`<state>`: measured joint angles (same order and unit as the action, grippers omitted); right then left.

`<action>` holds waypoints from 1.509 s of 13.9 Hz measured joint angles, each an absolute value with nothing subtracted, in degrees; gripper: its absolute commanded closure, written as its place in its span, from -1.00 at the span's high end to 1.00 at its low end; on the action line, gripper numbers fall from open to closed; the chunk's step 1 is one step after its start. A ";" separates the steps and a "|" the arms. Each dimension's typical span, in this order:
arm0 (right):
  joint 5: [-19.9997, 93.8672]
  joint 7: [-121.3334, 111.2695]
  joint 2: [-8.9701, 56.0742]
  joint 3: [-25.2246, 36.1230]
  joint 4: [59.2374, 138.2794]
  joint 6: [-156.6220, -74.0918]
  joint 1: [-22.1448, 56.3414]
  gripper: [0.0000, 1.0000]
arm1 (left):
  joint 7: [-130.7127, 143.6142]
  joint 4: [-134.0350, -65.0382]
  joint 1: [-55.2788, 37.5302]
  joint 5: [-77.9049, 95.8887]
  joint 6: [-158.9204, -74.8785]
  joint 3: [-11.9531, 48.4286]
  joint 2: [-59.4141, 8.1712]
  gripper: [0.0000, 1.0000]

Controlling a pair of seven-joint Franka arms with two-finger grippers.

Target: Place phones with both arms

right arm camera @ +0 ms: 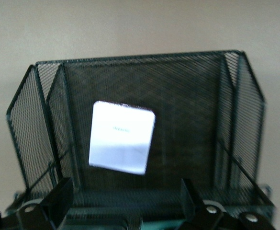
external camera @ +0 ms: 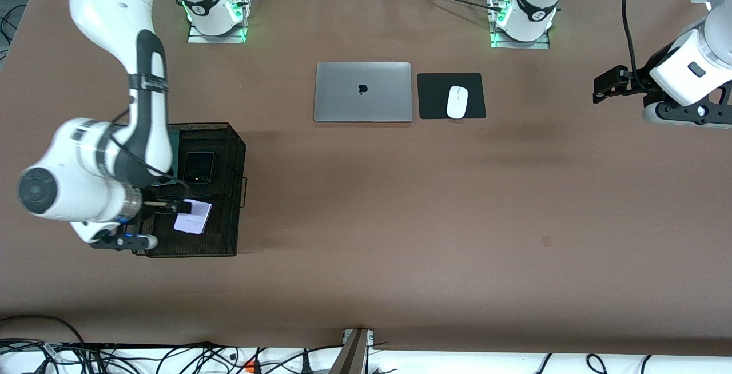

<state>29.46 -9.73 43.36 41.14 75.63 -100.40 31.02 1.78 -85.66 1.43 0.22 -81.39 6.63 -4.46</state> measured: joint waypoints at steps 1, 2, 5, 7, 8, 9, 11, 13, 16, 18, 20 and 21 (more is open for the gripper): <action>29.46 -9.75 42.36 42.08 74.90 -97.62 30.97 0.99 | 1.78 -85.66 1.43 0.22 -81.39 6.63 -4.47 1.00; 29.46 -9.77 41.06 42.68 74.57 -95.25 30.89 0.99 | 1.78 -85.66 1.43 0.22 -81.39 6.63 -4.46 1.00; 29.46 -9.77 37.11 43.97 74.34 -89.71 30.88 0.99 | 1.78 -85.66 1.44 0.22 -81.39 6.60 -4.47 1.00; 29.46 -9.77 35.27 44.91 74.33 -86.76 30.85 0.99 | 1.78 -85.66 1.44 0.22 -81.39 6.55 -4.47 1.00; 29.46 -9.77 34.54 45.15 74.33 -85.82 30.78 0.99 | 1.78 -85.66 1.45 0.22 -81.39 6.51 -4.47 1.00; 29.46 -9.77 33.85 45.27 74.32 -85.41 30.67 0.99 | 1.78 -85.66 1.45 0.22 -81.38 6.48 -4.47 1.00; 29.45 -9.77 32.39 45.32 74.18 -84.82 30.26 0.99 | 1.78 -85.66 1.45 0.22 -81.38 6.46 -4.47 1.00; 29.44 -9.51 31.15 45.33 74.13 -83.79 29.83 0.99 | 1.78 -85.66 1.45 0.22 -81.38 6.45 -4.47 1.00; 29.44 -9.16 30.83 45.12 74.12 -83.62 29.75 0.99 | 1.78 -85.66 1.45 0.22 -81.38 6.43 -4.47 1.00; 29.44 -9.02 30.83 44.93 74.12 -83.60 29.75 0.99 | 1.78 -85.66 1.45 0.22 -81.38 6.40 -4.47 1.00; 29.43 -9.01 30.83 44.90 74.12 -83.59 29.73 0.99 | 1.78 -85.66 1.45 0.22 -81.38 6.38 -4.47 1.00; 29.35 -8.83 30.82 44.59 74.11 -83.57 29.54 0.99 | 1.78 -85.66 1.45 0.22 -81.38 6.38 -4.47 1.00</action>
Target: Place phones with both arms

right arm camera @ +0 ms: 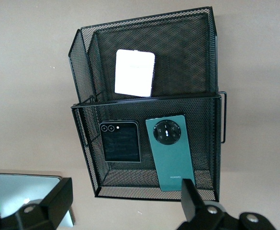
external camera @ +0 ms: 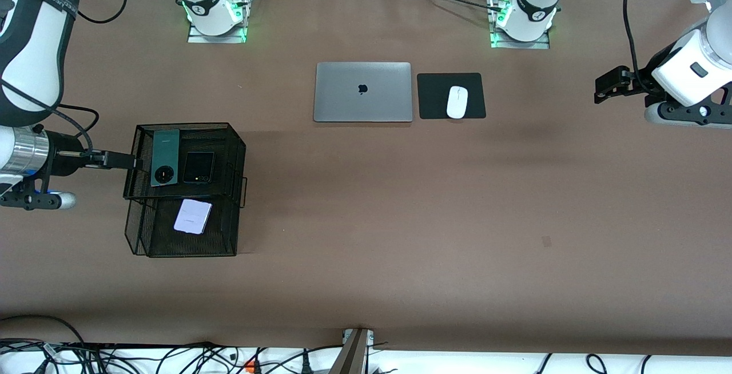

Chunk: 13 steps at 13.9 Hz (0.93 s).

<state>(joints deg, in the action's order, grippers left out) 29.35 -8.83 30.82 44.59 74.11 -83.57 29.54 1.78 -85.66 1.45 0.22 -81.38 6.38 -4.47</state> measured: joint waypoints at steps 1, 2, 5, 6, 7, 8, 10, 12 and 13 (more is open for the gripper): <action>28.80 -8.00 30.76 43.33 74.00 -83.56 28.76 0.99 | 1.78 -85.66 1.45 0.22 -81.38 6.37 -4.47 1.00; 26.98 -6.20 30.48 40.40 73.48 -83.56 27.05 0.99 | 1.78 -85.66 1.45 0.22 -81.38 6.37 -4.47 1.00; 14.73 1.49 27.77 21.62 71.62 -83.61 16.72 0.99 | 1.78 -85.66 1.45 0.22 -81.37 6.35 -4.47 1.00; 9.79 3.98 26.64 14.53 71.32 -83.66 12.84 0.99 | 1.78 -85.66 1.45 0.22 -81.37 6.34 -4.47 1.00; 5.33 6.12 25.55 7.74 71.22 -84.00 9.03 0.99 | 1.78 -85.66 1.45 0.22 -81.37 6.34 -4.47 1.00; 2.52 7.64 24.56 2.40 71.35 -84.76 5.82 0.99 | 1.78 -85.66 1.45 0.22 -81.37 6.33 -4.46 1.00; 1.03 8.51 22.60 -1.19 73.74 -88.29 2.80 0.99 | 1.78 -85.66 1.45 0.22 -81.36 6.29 -4.46 1.00; 0.92 8.27 19.95 -1.95 79.43 -94.33 1.02 1.00 | 1.78 -85.66 1.45 0.22 -81.36 6.24 -4.47 1.00; 0.85 8.17 18.84 -3.31 81.87 -96.20 -0.45 1.00 | 1.78 -85.66 1.45 0.22 -81.36 6.23 -4.47 1.00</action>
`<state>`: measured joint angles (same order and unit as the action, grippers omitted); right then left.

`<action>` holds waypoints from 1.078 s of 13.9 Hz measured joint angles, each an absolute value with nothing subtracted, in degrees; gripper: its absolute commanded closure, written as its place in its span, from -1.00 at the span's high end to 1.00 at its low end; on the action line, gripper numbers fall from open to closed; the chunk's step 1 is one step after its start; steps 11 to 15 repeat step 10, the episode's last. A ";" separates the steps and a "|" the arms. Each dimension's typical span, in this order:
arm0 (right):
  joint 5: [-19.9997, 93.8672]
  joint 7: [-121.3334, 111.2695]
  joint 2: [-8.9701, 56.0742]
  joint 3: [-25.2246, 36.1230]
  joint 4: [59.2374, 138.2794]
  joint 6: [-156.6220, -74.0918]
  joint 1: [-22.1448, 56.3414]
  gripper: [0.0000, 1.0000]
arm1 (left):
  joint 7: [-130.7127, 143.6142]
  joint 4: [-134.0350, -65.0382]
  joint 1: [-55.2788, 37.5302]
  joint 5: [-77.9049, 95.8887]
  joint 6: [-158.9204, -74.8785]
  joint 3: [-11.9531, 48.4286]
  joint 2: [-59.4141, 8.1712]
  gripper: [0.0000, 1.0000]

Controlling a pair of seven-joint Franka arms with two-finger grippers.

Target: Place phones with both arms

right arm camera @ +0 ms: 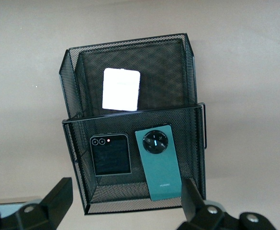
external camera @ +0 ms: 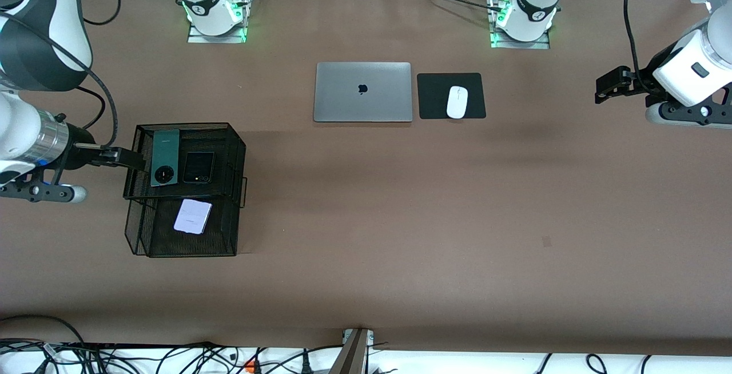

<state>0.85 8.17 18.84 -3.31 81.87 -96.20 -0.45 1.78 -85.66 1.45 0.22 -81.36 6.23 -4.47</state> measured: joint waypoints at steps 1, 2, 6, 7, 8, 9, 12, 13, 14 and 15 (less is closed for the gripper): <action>0.66 8.21 18.03 -5.39 83.43 -96.92 -2.29 1.00 | 1.78 -85.66 1.45 0.22 -81.36 6.20 -4.47 1.00; 0.54 8.26 17.49 -6.90 84.25 -97.21 -3.70 1.00 | 1.78 -85.66 1.45 0.22 -81.36 6.17 -4.47 1.00; -1.32 8.24 16.79 -8.17 84.83 -97.49 -4.79 0.98 | 1.78 -85.66 1.45 0.22 -81.36 6.16 -4.47 1.00; -2.66 8.26 16.79 -8.38 84.84 -97.49 -4.79 0.98 | 1.78 -85.66 1.45 0.22 -81.34 6.16 -4.47 1.00; -3.15 8.27 16.79 -8.52 84.84 -97.50 -4.79 0.99 | 1.78 -85.66 1.45 0.22 -81.33 6.16 -4.47 1.00; -3.26 8.28 16.79 -8.56 84.84 -97.58 -4.79 0.99 | 1.78 -85.66 1.45 0.22 -81.30 6.16 -4.47 1.00; -3.28 8.29 16.79 -8.56 84.82 -97.74 -4.80 0.99 | 1.78 -85.66 1.45 0.22 -81.26 6.16 -4.47 1.00; -3.28 8.29 16.79 -8.56 84.82 -97.74 -4.80 0.99 | 1.78 -85.66 1.45 0.22 -81.26 6.16 -4.47 1.00; -3.28 8.29 16.79 -8.56 84.82 -97.74 -4.80 0.99 | 1.78 -85.66 1.45 0.22 -81.26 6.16 -4.47 1.00; -3.28 8.29 16.79 -8.56 84.82 -97.74 -4.80 0.99 | 1.78 -85.66 1.45 0.22 -81.26 6.16 -4.47 1.00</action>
